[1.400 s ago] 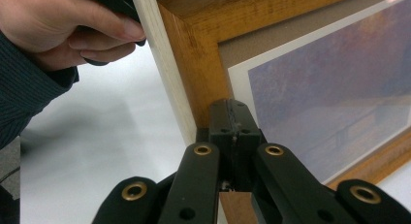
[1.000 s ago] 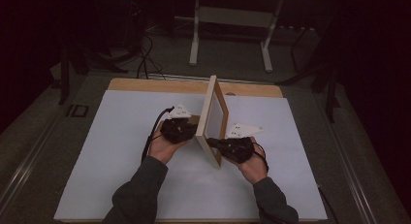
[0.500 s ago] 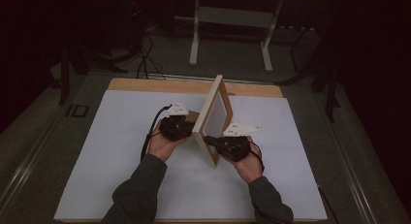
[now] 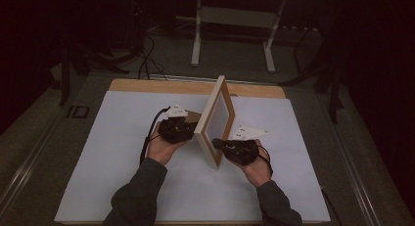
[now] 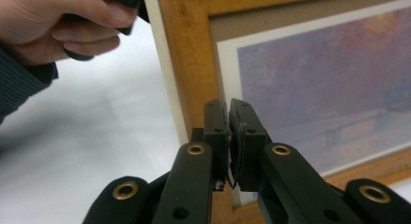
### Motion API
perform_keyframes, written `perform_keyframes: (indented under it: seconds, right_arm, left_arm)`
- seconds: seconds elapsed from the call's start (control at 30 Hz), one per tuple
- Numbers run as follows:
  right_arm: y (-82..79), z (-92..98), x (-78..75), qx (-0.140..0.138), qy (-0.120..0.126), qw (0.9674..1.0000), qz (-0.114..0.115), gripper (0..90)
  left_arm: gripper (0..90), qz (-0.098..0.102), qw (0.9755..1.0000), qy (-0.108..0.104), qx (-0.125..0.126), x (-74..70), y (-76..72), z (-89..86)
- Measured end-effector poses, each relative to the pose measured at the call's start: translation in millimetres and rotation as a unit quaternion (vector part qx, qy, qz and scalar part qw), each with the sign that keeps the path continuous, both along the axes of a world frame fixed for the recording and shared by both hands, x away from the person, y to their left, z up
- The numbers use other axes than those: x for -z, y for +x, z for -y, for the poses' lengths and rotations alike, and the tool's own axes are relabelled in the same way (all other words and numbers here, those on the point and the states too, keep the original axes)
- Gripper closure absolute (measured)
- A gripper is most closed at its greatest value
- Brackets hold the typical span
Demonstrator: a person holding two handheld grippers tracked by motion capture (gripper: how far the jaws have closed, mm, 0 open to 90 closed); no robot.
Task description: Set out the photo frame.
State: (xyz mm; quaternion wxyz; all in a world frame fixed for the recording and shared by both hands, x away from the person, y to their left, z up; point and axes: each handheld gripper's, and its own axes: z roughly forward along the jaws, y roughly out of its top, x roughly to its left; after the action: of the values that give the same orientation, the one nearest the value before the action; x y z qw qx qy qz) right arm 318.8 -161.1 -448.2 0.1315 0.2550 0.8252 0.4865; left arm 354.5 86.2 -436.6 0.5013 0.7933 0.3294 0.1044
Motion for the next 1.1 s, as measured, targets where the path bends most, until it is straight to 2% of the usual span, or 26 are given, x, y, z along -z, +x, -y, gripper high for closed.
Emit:
perform_keyframes:
  seconds: [0.1,0.23,0.4,0.5,0.6,0.8,1.0,1.1]
  right_arm:
    - [-0.9,4.2,1.2,0.005,0.0,1.0,-0.002,83.2]
    - [-3.3,8.8,3.5,0.008,0.002,1.0,-0.002,79.3]
    - [-7.3,16.0,11.3,0.018,-0.003,0.9998,-0.008,77.5]
    - [-8.2,19.6,14.5,0.025,-0.003,0.9996,-0.01,75.8]
    - [-10.3,24.2,16.1,0.031,-0.004,0.9995,-0.008,73.8]
    - [-13.6,35.6,21.2,0.046,-0.001,0.9989,-0.015,70.5]
    - [-15.4,46.2,25.7,0.06,0.004,0.998,-0.02,68.9]
    - [-16.3,49.8,27.5,0.064,0.004,0.9977,-0.022,67.7]
  left_arm:
    - [72.2,0.004,0.9999,0.007,-0.007,0.1,-2.0,-2.9]
    - [64.2,0.01,0.9993,0.026,-0.024,2.2,-4.5,-6.9]
    - [59.6,0.006,0.9992,0.019,-0.034,3.4,-9.9,-13.8]
    - [54.3,-0.004,0.9991,0.026,-0.032,3.7,-13.6,-16.0]
    - [50.0,-0.005,0.9989,0.029,-0.037,4.6,-18.9,-18.5]
    - [46.0,-0.014,0.9989,0.019,-0.041,6.0,-24.5,-24.4]
    - [43.8,-0.019,0.9994,0.011,-0.025,4.8,-34.4,-28.9]
    - [40.5,-0.02,0.9995,0.0,-0.024,5.2,-36.8,-29.8]
